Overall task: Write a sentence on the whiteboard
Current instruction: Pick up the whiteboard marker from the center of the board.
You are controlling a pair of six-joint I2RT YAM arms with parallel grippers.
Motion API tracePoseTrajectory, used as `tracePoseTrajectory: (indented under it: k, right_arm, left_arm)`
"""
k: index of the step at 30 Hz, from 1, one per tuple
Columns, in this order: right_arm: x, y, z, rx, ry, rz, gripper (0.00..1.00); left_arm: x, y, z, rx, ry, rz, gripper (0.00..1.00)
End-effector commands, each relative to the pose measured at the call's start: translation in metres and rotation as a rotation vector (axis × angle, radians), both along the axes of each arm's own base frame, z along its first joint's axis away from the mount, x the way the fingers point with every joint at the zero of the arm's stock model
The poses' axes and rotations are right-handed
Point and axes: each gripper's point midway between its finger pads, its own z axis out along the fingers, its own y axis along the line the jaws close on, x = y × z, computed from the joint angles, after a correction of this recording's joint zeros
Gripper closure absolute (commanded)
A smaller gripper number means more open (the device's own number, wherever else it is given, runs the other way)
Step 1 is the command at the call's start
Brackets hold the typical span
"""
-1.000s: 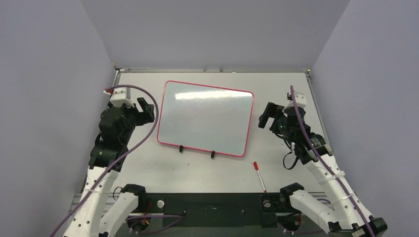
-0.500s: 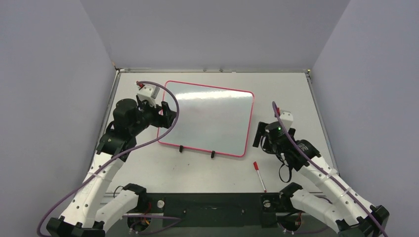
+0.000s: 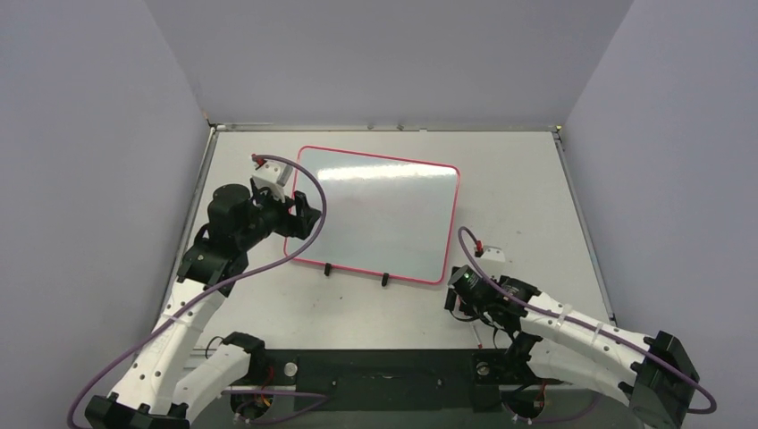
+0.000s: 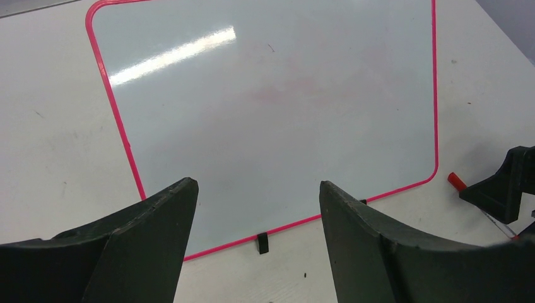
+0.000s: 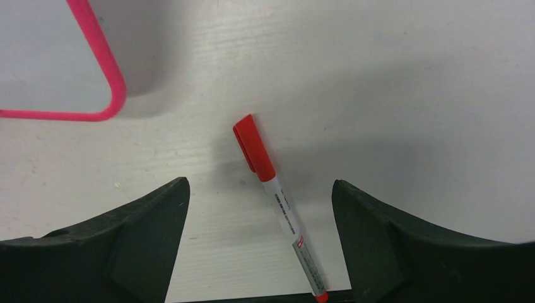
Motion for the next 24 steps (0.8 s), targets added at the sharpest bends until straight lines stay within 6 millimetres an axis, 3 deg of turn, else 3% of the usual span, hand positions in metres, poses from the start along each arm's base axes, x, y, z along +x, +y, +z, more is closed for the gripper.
tracePoseTrajectory:
  k: [1,6,14,18,21,22,24]
  right_arm:
    - [-0.002,0.009,-0.008,0.044,-0.04,-0.035,0.22]
    - [-0.02,0.013,-0.027,0.049,-0.004,-0.005,0.29]
    - [-0.02,0.016,-0.041,-0.049,0.008,0.039,0.46]
    - [-0.019,0.023,-0.046,-0.056,0.001,0.07,0.71]
    - [-0.015,0.029,-0.04,-0.061,-0.01,0.096,0.84]
    - [-0.014,0.03,-0.039,-0.066,-0.014,0.105,0.94]
    - [-0.011,0.035,-0.033,-0.058,-0.026,0.12,1.0]
  left_arm:
    - [0.001,-0.001,0.011,-0.004,-0.06,-0.009,0.32]
    - [0.001,0.0,0.006,0.006,-0.042,-0.01,0.33]
    - [-0.003,0.002,0.01,0.004,-0.065,-0.006,0.34]
    - [-0.005,0.003,0.011,0.003,-0.068,-0.005,0.34]
    - [-0.008,0.004,0.013,-0.004,-0.082,-0.004,0.34]
    - [-0.008,0.004,0.014,-0.006,-0.086,-0.005,0.34]
    - [-0.009,0.002,0.014,-0.011,-0.086,-0.015,0.34]
